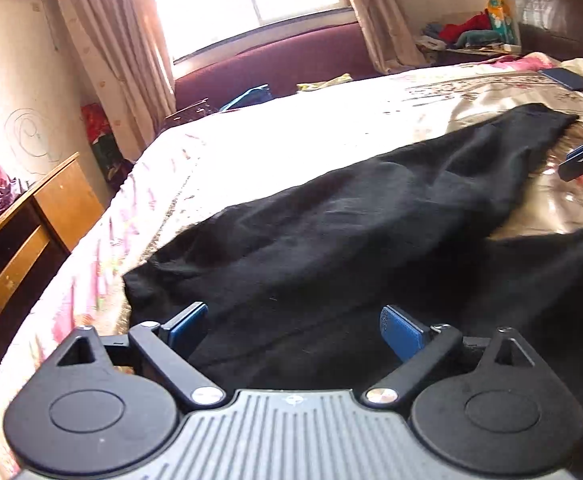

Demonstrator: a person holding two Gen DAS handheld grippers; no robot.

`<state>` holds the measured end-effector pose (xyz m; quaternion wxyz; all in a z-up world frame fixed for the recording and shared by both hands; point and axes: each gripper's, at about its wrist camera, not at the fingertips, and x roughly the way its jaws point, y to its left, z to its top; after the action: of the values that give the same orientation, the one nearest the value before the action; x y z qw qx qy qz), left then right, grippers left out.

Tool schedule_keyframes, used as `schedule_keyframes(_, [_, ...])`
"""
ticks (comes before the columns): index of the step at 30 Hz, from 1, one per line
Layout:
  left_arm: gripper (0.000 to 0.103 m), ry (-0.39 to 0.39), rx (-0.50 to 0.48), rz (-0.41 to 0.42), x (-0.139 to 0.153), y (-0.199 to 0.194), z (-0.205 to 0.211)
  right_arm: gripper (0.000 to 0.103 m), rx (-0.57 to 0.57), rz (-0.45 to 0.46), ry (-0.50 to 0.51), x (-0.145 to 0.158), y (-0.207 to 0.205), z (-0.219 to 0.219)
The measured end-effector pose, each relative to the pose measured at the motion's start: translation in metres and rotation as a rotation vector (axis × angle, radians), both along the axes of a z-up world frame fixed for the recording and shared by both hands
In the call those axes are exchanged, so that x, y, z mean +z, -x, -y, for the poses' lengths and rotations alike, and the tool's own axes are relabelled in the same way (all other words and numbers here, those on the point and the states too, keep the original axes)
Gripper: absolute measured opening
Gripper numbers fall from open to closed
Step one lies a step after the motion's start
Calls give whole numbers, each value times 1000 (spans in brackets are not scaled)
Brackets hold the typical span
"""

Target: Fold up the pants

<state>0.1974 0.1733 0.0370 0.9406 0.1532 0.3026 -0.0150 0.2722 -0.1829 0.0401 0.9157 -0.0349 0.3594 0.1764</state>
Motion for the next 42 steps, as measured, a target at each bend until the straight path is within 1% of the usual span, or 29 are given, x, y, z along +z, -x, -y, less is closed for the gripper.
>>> schedule_keyframes(1, [97,1,23,-7,3,-13,-12,38,30,10,14,2,-17,-7])
schedule_keyframes(3, [81,12,64,-31,5,-44,-35,38,115,11,52,3,-66,-26])
schedule_keyframes(4, [79,17,77,-49,5,-60,-44,38,148,13,72,4,-88,-35])
schedule_keyframes(5, [74,16,82,-64,3,-75,-52,38,172,23,91,4,-103,-42])
schedule_keyframes(7, [73,-6,93,-84,-2,-99,-65,38,245,31,157,3,-137,-60])
schedule_keyframes(8, [73,-14,95,-98,-5,-110,-71,39,263,21,177,2,-149,-67])
schedule_keyframes(11, [73,37,70,-156,-8,-130,-85,40,324,-14,183,-1,-171,-83])
schedule_keyframes(12, [73,39,54,-174,-9,-134,-84,45,345,-33,194,-2,-176,-89])
schedule_keyframes(13, [73,25,44,-181,-9,-138,-84,48,378,-57,216,-7,-179,-94])
schedule_keyframes(15, [77,-28,17,-199,-10,-147,-83,48,427,-79,282,-12,-185,-106])
schedule_keyframes(16, [80,-38,4,-211,-11,-150,-85,48,446,-88,315,-15,-188,-112])
schedule_keyframes(18, [85,-34,-20,-253,-14,-159,-92,48,474,-116,348,-19,-198,-122])
schedule_keyframes(21, [90,-10,-45,-333,-25,-171,-101,49,488,-137,377,-26,-213,-129])
schedule_keyframes(23, [92,-19,-72,-371,-31,-177,-100,53,502,-160,406,-34,-222,-134])
schedule_keyframes(25, [93,-29,-93,-384,-33,-181,-98,61,520,-164,429,-38,-229,-137])
schedule_keyframes(27, [94,-35,-91,-402,-37,-185,-95,62,520,-196,422,-42,-237,-136])
schedule_keyframes(29, [94,-14,-70,-418,-41,-188,-97,60,510,-213,403,-45,-241,-135])
schedule_keyframes(30, [92,7,-60,-418,-41,-187,-99,51,509,-226,377,-47,-240,-134])
schedule_keyframes(31, [89,30,-54,-411,-41,-185,-101,38,503,-231,356,-46,-238,-133])
schedule_keyframes(32, [77,51,-56,-397,-39,-181,-102,30,496,-229,343,-45,-234,-133])
schedule_keyframes(33, [60,51,-53,-380,-38,-178,-102,12,482,-224,340,-44,-230,-133])
schedule_keyframes(34, [55,49,-56,-375,-36,-175,-100,9,465,-208,345,-43,-225,-133])
schedule_keyframes(35, [44,40,-64,-367,-34,-172,-98,7,457,-193,351,-41,-220,-133])
schedule_keyframes(36, [30,10,-58,-356,-32,-170,-94,5,446,-175,357,-38,-215,-133])
schedule_keyframes(38, [27,-59,-53,-327,-26,-165,-85,4,427,-124,356,-25,-202,-131])
schedule_keyframes(39, [26,-87,-52,-304,-22,-160,-81,4,411,-85,343,-12,-193,-128])
schedule_keyframes(41, [25,-115,-48,-248,-10,-147,-75,4,406,-24,308,14,-173,-119])
schedule_keyframes(42, [25,-115,-43,-204,0,-135,-74,4,404,6,296,27,-160,-114])
